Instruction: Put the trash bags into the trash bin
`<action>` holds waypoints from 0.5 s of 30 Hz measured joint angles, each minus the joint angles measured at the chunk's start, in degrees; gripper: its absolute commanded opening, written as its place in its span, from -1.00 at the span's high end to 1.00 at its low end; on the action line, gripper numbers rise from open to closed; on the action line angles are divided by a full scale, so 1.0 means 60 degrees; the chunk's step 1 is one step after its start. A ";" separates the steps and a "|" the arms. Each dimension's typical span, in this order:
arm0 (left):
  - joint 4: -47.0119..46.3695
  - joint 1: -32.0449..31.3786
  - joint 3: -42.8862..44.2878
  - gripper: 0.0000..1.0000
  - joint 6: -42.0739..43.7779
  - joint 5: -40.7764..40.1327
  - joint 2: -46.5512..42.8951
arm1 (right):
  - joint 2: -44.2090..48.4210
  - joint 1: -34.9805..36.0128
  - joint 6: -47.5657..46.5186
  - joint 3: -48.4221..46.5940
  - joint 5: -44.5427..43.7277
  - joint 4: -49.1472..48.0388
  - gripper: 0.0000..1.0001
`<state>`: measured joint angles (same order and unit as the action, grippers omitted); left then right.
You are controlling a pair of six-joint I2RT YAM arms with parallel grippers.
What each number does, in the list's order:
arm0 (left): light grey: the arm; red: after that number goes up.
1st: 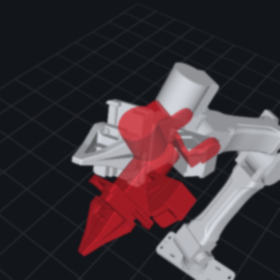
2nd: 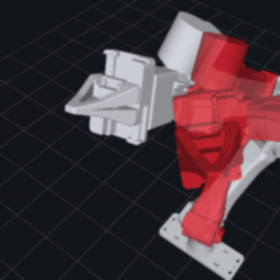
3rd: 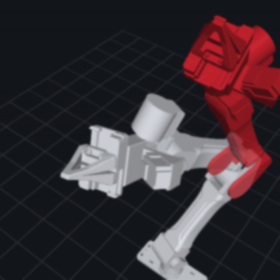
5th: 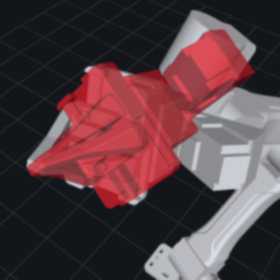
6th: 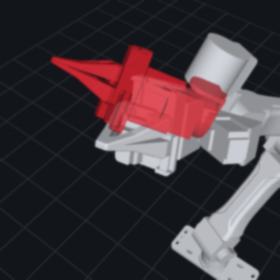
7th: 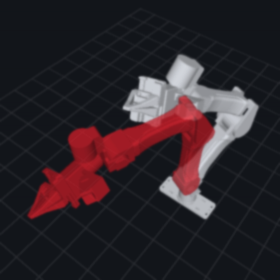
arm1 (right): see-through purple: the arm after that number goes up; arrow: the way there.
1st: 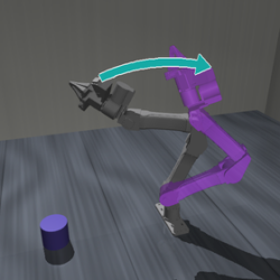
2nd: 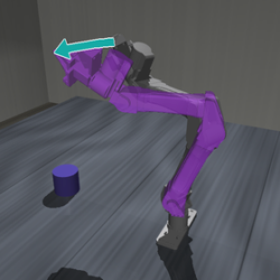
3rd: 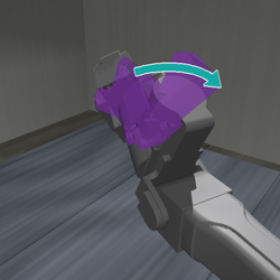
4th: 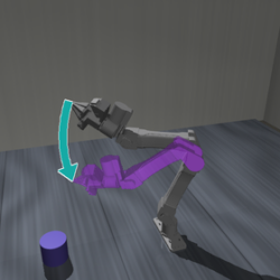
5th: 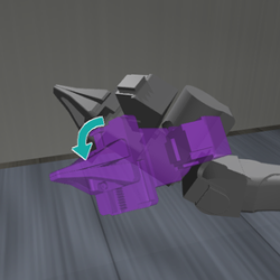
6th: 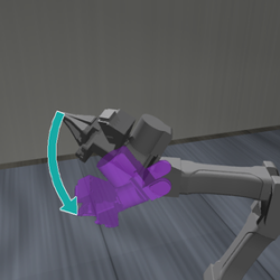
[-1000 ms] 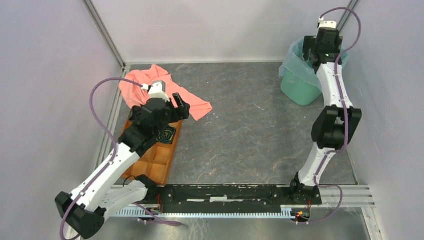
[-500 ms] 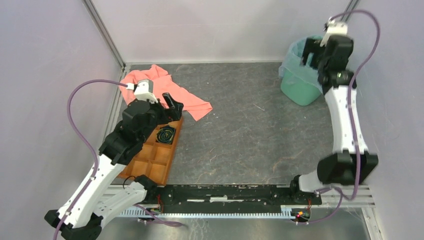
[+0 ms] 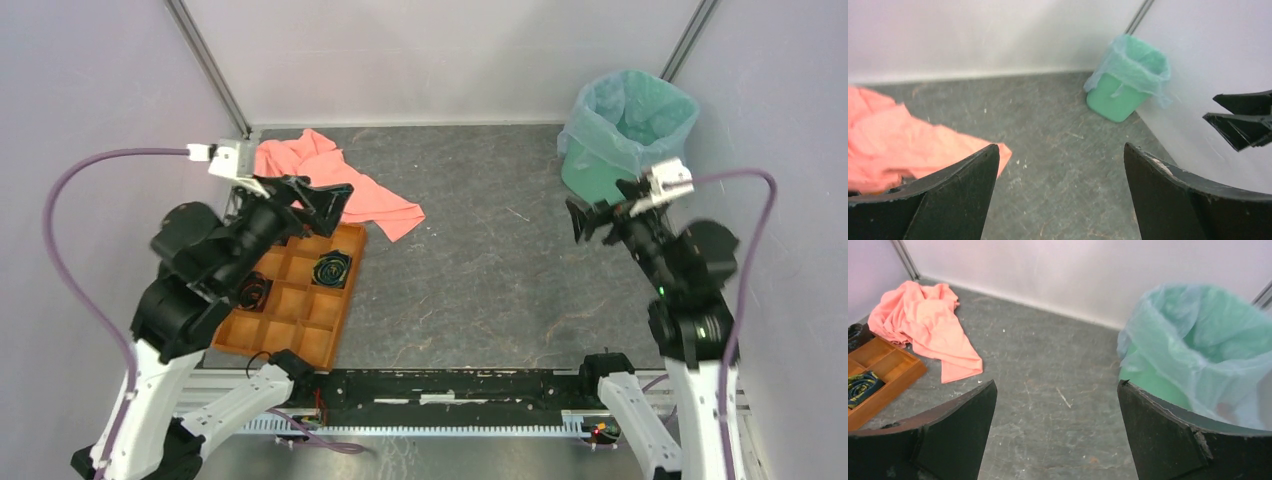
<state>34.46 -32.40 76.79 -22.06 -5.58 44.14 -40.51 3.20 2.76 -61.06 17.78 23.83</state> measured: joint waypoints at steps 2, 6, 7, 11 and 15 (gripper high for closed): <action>0.0007 0.0000 0.0667 -1.00 0.0448 0.0291 -0.0018 | 0.1111 0.0262 -0.0535 -0.0120 -0.0659 0.0423 -0.96; -0.0044 0.0000 0.1235 -1.00 0.0933 0.0539 -0.0412 | 0.2120 0.0659 -0.0984 -0.0565 -0.1475 0.0820 -0.96; -0.0029 0.0000 0.1326 -1.00 0.1031 0.0546 -0.0583 | 0.2310 0.0659 -0.1035 -0.0729 -0.1723 0.0969 -0.96; 0.0011 0.0000 0.1606 -1.00 0.1147 0.0528 -0.0834 | 0.2554 0.0670 -0.1155 -0.1359 -0.3013 0.1486 -0.96; 0.0178 0.0000 0.1650 -1.00 0.1151 0.0521 -0.0900 | 0.2634 0.0725 -0.1155 -0.1545 -0.4054 0.1825 -0.96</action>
<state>35.53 -32.40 86.70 -15.16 -2.46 38.74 -24.71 7.55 -4.16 -70.32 -6.55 34.79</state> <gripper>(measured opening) 0.994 0.979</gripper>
